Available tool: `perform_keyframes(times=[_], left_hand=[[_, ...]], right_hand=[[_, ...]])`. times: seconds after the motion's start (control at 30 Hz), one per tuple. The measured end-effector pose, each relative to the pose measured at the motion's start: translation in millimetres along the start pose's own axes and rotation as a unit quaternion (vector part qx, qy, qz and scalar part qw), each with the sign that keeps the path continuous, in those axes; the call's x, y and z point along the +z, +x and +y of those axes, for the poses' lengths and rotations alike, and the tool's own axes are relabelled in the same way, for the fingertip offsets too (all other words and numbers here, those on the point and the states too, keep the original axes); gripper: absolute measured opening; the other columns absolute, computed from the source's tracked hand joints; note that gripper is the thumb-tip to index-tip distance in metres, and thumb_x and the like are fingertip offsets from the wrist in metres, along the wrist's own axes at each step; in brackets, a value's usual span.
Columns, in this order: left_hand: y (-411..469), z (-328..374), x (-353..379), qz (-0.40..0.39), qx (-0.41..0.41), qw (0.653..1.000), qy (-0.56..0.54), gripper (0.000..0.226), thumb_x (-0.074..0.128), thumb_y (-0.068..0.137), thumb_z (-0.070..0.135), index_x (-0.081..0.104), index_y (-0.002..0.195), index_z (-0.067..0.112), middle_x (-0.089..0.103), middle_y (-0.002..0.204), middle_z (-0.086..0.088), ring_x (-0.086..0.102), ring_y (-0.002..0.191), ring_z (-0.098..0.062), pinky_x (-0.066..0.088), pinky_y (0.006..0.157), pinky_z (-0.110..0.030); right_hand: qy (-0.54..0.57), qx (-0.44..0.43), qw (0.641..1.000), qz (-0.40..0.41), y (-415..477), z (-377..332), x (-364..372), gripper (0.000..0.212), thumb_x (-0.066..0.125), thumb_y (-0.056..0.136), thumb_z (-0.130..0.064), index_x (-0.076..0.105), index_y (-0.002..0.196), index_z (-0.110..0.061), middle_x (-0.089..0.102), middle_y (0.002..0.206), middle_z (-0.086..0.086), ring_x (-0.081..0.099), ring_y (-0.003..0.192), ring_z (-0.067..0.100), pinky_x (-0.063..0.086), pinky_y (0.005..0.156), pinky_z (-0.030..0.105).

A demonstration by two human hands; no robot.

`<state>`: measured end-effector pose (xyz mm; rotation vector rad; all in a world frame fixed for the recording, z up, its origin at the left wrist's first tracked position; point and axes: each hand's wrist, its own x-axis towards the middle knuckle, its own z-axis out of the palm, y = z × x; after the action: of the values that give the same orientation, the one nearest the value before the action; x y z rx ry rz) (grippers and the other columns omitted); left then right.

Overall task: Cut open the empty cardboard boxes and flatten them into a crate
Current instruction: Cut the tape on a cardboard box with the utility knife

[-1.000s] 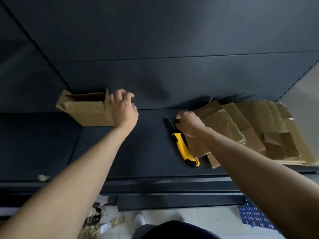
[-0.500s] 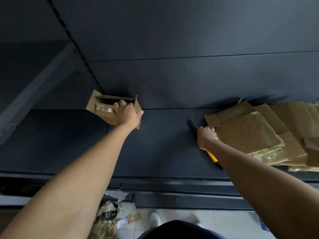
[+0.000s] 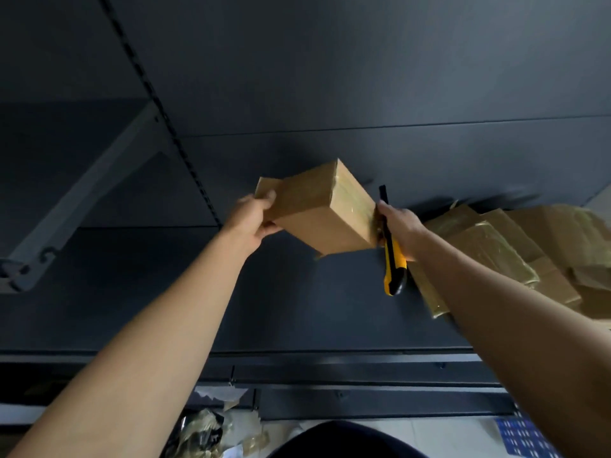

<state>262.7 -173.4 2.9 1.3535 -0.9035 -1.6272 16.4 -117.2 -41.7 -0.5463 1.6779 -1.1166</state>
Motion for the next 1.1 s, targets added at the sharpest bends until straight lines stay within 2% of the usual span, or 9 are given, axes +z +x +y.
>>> perform_keyframes(times=[0.1,0.2,0.33,0.43,0.53,0.67,0.83,0.93,1.1], left_hand=[[2,-24,-8,0.003,-0.071,0.996,-0.056,0.008,0.05,0.096,0.008,0.057,0.1,0.008,0.064,0.105,-0.013,0.064,0.089,-0.025,0.056,0.065,-0.045],[0,-56,-5,0.064,-0.111,0.984,0.122,0.019,0.048,0.096,0.004,0.052,0.115,0.005,0.054,0.124,-0.019,0.06,0.097,-0.031,0.056,0.053,-0.039],[-3,-72,-1,0.167,-0.033,0.904,0.393,0.021,0.054,0.091,0.007,0.048,0.111,0.011,0.04,0.129,-0.016,0.044,0.114,-0.035,0.05,0.083,-0.045],[-7,-57,4,0.098,0.007,0.956,0.277,0.031,0.052,0.093,0.043,0.055,0.083,0.015,0.058,0.091,-0.005,0.056,0.092,-0.025,0.049,0.071,-0.036],[-11,-47,9,-0.018,0.015,0.959,0.282,0.062,0.065,0.077,0.06,0.051,0.12,0.018,0.055,0.109,0.0,0.055,0.099,-0.019,0.049,0.081,-0.035],[-9,-53,11,-0.068,0.069,0.933,0.347,0.07,0.081,0.071,0.035,0.042,0.129,0.026,0.044,0.126,0.001,0.049,0.111,-0.017,0.045,0.089,-0.032],[-12,-56,13,-0.072,0.145,0.903,0.398,0.06,0.08,0.07,0.04,0.053,0.121,0.024,0.044,0.128,0.0,0.047,0.108,-0.014,0.039,0.081,-0.025],[-16,-58,16,-0.135,0.101,0.872,0.459,0.092,0.085,0.061,0.042,0.04,0.139,0.02,0.03,0.14,0.001,0.038,0.125,-0.018,0.034,0.099,-0.031],[-17,-72,17,-0.125,0.125,0.853,0.491,0.093,0.083,0.066,0.037,0.035,0.142,0.01,0.023,0.146,-0.001,0.033,0.132,-0.02,0.027,0.104,-0.027]], right_hand=[[0.023,0.035,0.994,-0.096,-8,-9,-15,0.06,0.069,0.072,-0.062,0.065,0.1,-0.008,0.056,0.08,0.006,0.056,0.07,0.02,0.052,0.071,0.034],[-0.072,0.003,0.992,-0.104,-15,-4,-17,0.037,0.077,0.074,-0.041,0.068,0.09,-0.009,0.06,0.077,0.003,0.056,0.061,0.014,0.045,0.056,0.029],[-0.13,-0.032,0.987,-0.084,-24,2,-10,0.019,0.074,0.082,-0.026,0.062,0.083,-0.011,0.058,0.071,0.001,0.051,0.056,0.013,0.041,0.048,0.027],[-0.207,-0.05,0.974,-0.077,-29,0,-2,0.022,0.066,0.088,-0.027,0.055,0.091,-0.008,0.054,0.072,0.005,0.05,0.05,0.015,0.039,0.041,0.025],[-0.298,-0.076,0.951,-0.026,-35,-10,7,0.025,0.047,0.097,-0.031,0.044,0.098,-0.006,0.051,0.078,0.01,0.052,0.059,0.021,0.041,0.041,0.027],[-0.433,-0.187,0.88,-0.054,-45,-31,4,0.016,0.042,0.098,-0.018,0.053,0.094,-0.007,0.055,0.078,0.011,0.061,0.07,0.03,0.053,0.059,0.038],[-0.653,-0.254,0.704,-0.116,-60,-51,0,0.018,0.049,0.096,-0.026,0.066,0.094,-0.024,0.06,0.087,-0.003,0.054,0.082,0.019,0.039,0.066,0.028],[-0.695,-0.286,0.65,-0.11,-64,-52,2,0.02,0.05,0.095,-0.025,0.068,0.102,-0.028,0.061,0.098,-0.006,0.05,0.084,0.015,0.036,0.068,0.026],[-0.753,-0.324,0.564,-0.101,-68,-40,8,0.026,0.047,0.094,-0.021,0.066,0.11,-0.027,0.065,0.107,-0.003,0.06,0.093,0.02,0.042,0.066,0.027]])
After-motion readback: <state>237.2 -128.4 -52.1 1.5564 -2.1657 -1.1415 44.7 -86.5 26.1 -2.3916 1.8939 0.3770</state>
